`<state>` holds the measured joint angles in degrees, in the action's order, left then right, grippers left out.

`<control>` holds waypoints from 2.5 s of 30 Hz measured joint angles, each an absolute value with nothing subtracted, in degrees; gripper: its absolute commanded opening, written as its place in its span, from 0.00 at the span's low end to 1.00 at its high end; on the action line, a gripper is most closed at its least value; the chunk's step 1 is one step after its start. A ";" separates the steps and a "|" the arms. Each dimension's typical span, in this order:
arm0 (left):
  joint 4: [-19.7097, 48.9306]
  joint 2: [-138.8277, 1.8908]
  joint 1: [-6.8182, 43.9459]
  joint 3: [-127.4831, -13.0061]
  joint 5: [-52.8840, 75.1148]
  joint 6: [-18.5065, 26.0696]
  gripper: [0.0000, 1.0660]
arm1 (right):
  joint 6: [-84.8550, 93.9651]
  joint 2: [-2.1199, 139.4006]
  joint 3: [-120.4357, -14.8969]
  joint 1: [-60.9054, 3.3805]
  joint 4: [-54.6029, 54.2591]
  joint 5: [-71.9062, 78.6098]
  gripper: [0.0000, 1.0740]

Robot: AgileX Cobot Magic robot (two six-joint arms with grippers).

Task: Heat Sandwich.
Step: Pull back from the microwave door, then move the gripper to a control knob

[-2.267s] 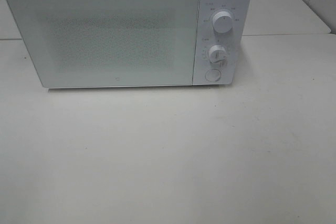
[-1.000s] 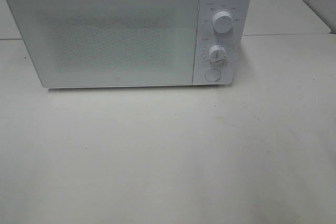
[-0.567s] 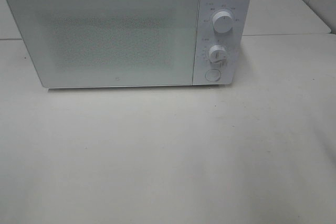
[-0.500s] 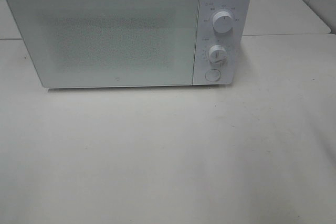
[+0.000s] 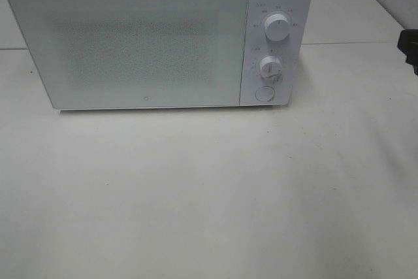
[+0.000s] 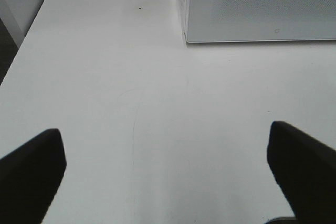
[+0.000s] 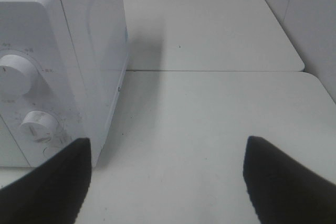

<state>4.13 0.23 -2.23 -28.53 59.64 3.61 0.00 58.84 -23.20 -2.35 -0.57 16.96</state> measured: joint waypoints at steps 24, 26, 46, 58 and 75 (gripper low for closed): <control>4.13 0.23 -2.23 -28.53 59.64 3.61 0.95 | 14.67 81.99 -23.20 -22.46 -22.92 48.07 0.71; 4.13 0.23 -2.23 -28.53 59.64 3.61 0.95 | 15.13 82.56 -23.20 -23.49 -24.52 49.27 0.71; 4.13 0.23 -2.23 -28.53 59.64 3.61 0.95 | 18.51 98.03 -24.92 -40.51 -41.60 67.72 0.71; 4.13 0.23 -2.23 -28.53 59.64 3.61 0.95 | 17.88 105.31 -29.74 -40.74 -41.54 68.98 0.71; 4.13 0.23 -2.23 -28.53 59.64 3.61 0.95 | 17.25 113.39 -38.33 -38.90 -39.08 69.27 0.71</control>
<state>4.13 0.23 -2.23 -28.53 59.64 3.61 17.25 113.39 -38.33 -38.90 -39.08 69.27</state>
